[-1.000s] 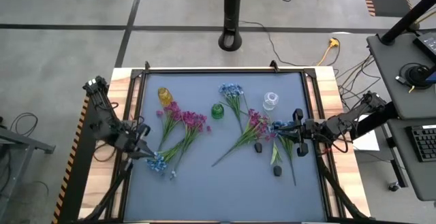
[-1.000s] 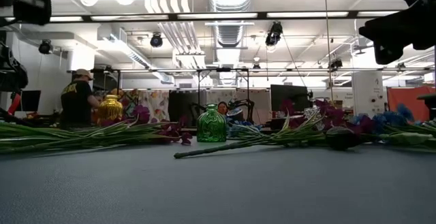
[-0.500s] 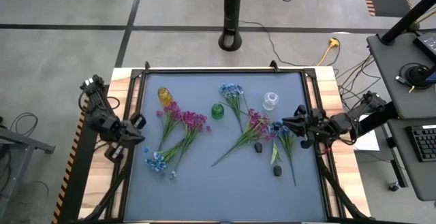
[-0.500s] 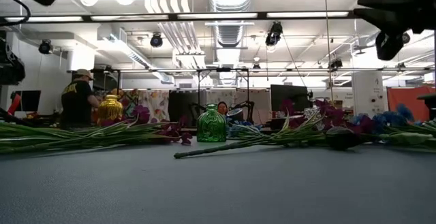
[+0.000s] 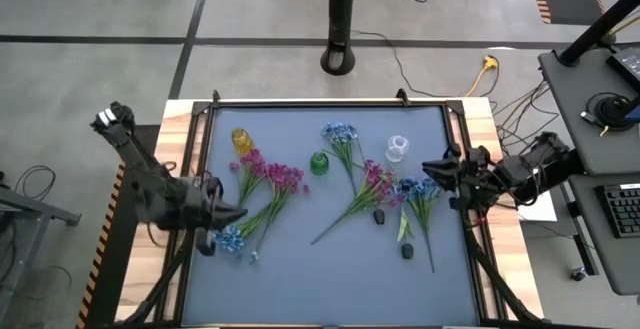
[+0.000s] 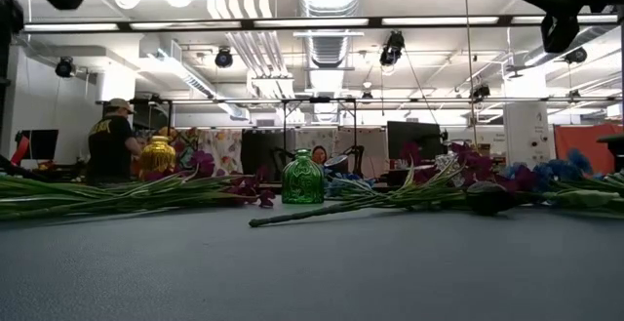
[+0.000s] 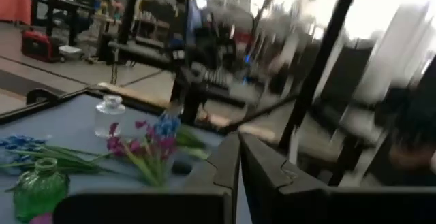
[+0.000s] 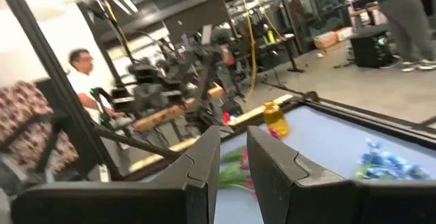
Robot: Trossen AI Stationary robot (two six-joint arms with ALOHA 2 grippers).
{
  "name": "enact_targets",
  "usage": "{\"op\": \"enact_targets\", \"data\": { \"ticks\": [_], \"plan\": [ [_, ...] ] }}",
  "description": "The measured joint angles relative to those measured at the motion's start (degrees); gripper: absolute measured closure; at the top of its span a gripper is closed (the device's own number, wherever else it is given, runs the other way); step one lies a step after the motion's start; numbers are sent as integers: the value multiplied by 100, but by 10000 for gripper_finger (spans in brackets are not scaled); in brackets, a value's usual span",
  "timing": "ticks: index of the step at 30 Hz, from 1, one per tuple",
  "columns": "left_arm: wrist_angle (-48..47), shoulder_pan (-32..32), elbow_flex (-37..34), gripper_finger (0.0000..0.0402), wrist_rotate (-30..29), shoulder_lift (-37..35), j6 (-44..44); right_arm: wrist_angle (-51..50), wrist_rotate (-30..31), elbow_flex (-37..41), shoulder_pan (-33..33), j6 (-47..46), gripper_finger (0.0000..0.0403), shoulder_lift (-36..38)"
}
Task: Sort flowers into vase by color
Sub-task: Put the middle purple flowers into the green vase
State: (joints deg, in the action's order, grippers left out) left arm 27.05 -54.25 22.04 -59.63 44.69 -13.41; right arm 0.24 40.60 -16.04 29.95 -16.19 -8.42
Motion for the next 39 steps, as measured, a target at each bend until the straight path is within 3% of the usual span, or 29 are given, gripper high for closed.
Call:
{"op": "enact_targets", "data": {
  "ticks": [5, 8, 13, 16, 18, 21, 23, 31, 39],
  "plan": [
    [-584, 77, 909, 402, -1318, 986, -442, -505, 6, -385, 0, 14, 335, -290],
    [-1600, 169, 1454, 402, -1335, 1321, -1356, -612, 5, -537, 0, 56, 335, -502],
    [-4505, 730, 2314, 402, -282, 1871, -4080, -570, 4, -620, 0, 305, 335, -829],
    [-6251, 1378, 2708, 402, 981, 2321, -5755, -572, 7, -621, 0, 317, 335, -974],
    [-6997, 1806, 2860, 402, 1962, 2680, -6409, -570, 7, -620, 0, 287, 335, -1044],
    [-7262, 2311, 2939, 402, 3147, 3160, -6608, -569, 44, -622, 0, 52, 335, -1110],
    [-7227, 2554, 2983, 402, 3556, 3461, -6620, -567, 57, -621, 0, -29, 335, -1127],
    [-7365, 3149, 3342, 391, 4016, 4292, -6093, -561, 57, -622, 0, -76, 335, -1118],
    [-7373, 3398, 3652, 302, 4253, 4905, -5949, -591, 57, -622, 0, -82, 335, -1118]
  ]
}}
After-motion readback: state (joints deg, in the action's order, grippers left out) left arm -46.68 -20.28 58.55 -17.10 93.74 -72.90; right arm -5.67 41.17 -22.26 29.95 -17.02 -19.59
